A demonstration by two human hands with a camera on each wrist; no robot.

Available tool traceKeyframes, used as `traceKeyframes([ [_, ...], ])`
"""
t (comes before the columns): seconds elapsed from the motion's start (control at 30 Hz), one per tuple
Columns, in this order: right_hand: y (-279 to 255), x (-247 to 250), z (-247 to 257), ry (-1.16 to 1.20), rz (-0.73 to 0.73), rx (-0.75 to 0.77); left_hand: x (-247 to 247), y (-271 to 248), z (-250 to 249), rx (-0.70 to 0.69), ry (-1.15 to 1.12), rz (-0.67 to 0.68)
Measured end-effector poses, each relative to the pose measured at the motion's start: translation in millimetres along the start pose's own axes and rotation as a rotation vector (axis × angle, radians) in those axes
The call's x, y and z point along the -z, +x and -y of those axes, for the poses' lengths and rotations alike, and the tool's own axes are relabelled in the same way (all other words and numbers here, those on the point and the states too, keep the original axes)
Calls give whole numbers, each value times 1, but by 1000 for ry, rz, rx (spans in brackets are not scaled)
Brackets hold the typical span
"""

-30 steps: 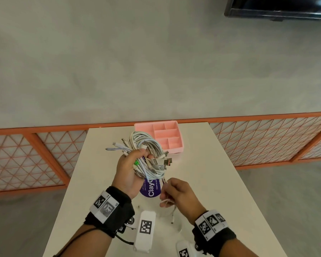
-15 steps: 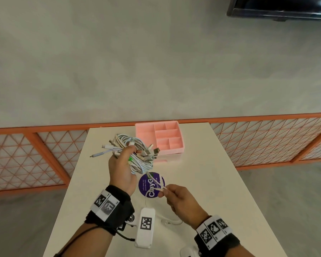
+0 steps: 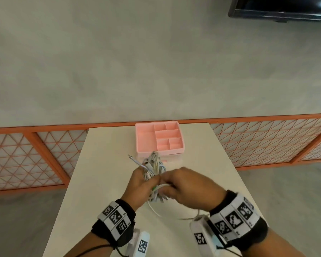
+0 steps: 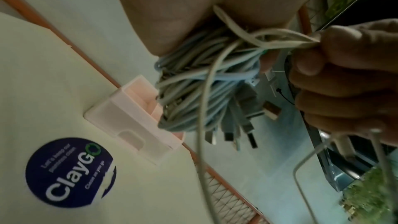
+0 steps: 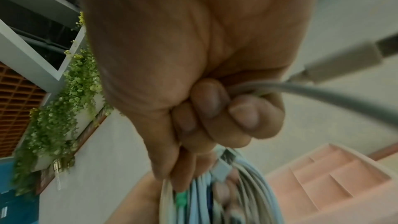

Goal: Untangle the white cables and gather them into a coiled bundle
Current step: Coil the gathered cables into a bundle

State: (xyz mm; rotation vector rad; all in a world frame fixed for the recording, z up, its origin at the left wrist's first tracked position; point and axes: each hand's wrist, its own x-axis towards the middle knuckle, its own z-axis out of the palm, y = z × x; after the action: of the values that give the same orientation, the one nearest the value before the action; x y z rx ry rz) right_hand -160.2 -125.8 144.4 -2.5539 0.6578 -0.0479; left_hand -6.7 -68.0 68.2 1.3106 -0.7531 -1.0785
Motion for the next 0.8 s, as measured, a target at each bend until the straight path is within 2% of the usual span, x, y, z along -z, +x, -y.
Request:
traceKeyframes([
  [0.1,8,21,-2,-3,-20,-26,0,4,11,147,-84,52],
  [0.3,26,46,-14,223,-41,-127,-8,5,4,190,-178,212],
  [0.43,28,45,-21,317,-24,-119,-6,7,4,191,-237,225],
  [0.57,20,38,-33,459,-21,-106,3,9,0,175,-297,72],
  [0.7,7,23,-59,541,4,-190,16,22,-2,122,-187,-204],
  [0.8,-6,2,-80,545,65,-292,33,33,-7,76,-211,-374],
])
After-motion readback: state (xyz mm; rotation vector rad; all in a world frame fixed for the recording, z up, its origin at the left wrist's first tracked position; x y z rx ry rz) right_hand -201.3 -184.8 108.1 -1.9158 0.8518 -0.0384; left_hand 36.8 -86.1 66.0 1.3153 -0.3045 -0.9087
